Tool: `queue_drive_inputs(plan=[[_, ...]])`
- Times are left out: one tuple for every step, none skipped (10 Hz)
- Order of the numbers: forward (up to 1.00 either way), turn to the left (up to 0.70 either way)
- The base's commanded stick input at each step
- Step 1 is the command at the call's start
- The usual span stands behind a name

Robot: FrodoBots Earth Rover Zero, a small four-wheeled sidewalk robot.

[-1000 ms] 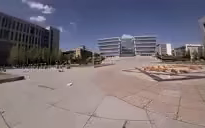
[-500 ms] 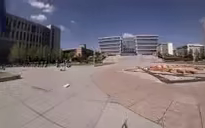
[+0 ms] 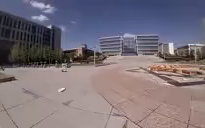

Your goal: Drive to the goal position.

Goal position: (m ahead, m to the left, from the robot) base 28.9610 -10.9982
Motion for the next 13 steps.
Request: queue_drive_inputs(plan=[[0.7, -0.18], [0.7, -0.3], [0.7, -0.3], [0.7, -0.28], [0.7, -0.2], [0.7, -0.08], [0.7, 0.0], [0.7, 0.0], [0.7, 0.0], [0.7, 0.0], [0.7, 0.0], [0.7, 0.0], [0.7, 0.0]])
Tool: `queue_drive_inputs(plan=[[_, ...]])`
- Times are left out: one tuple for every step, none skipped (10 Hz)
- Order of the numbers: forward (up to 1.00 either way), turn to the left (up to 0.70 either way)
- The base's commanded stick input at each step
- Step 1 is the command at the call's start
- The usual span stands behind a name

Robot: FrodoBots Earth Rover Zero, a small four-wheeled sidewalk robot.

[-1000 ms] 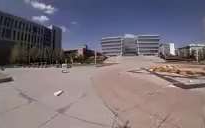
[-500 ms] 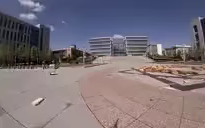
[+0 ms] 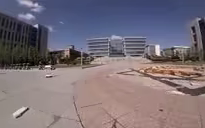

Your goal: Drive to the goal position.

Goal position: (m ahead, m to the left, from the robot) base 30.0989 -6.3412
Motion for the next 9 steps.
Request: queue_drive_inputs(plan=[[0.7, 0.0], [0.7, 0.0], [0.7, 0.0], [0.7, 0.0], [0.7, 0.0], [0.7, 0.0], [0.7, 0.0], [0.7, 0.0], [0.7, 0.0]])
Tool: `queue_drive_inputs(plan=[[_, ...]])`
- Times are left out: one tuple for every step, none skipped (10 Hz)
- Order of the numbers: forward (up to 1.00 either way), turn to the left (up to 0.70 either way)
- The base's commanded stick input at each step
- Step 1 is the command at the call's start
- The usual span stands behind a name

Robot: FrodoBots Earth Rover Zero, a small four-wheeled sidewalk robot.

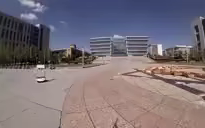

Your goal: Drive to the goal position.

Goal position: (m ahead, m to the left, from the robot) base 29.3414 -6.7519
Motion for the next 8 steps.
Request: queue_drive_inputs(plan=[[0.7, 0.0], [0.7, 0.0], [0.7, 0.0], [0.7, 0.0], [0.7, 0.0], [0.7, 0.0], [0.7, 0.0], [0.7, 0.0]])
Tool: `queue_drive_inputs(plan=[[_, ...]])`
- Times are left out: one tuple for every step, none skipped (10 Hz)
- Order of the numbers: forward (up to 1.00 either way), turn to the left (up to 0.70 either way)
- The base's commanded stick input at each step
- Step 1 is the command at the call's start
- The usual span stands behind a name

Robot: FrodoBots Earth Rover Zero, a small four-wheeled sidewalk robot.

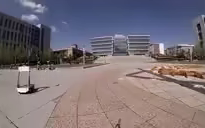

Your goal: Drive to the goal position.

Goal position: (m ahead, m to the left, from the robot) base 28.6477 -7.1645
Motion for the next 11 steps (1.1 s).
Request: queue_drive_inputs(plan=[[0.7, 0.0], [0.7, 0.0], [0.7, 0.0], [0.7, 0.0], [0.7, 0.0], [0.7, 0.0], [0.7, 0.0], [0.7, 0.0], [0.7, 0.0], [0.7, 0.0], [0.7, 0.0]])
